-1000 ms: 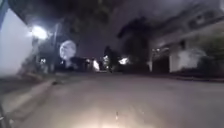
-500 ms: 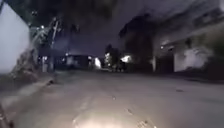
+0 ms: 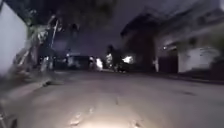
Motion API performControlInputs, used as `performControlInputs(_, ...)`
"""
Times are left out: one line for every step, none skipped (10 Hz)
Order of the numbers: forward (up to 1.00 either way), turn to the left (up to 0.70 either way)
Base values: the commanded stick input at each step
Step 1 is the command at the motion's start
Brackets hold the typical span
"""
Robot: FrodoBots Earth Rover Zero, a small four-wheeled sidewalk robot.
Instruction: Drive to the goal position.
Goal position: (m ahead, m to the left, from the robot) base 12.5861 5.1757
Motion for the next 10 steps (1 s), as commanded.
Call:
performControlInputs(0.7,0.0)
performControlInputs(0.7,0.0)
performControlInputs(0.7,0.0)
performControlInputs(0.7,0.0)
performControlInputs(0.7,0.0)
performControlInputs(0.7,0.0)
performControlInputs(0.7,0.0)
performControlInputs(0.7,0.0)
performControlInputs(0.7,0.0)
performControlInputs(0.7,0.0)
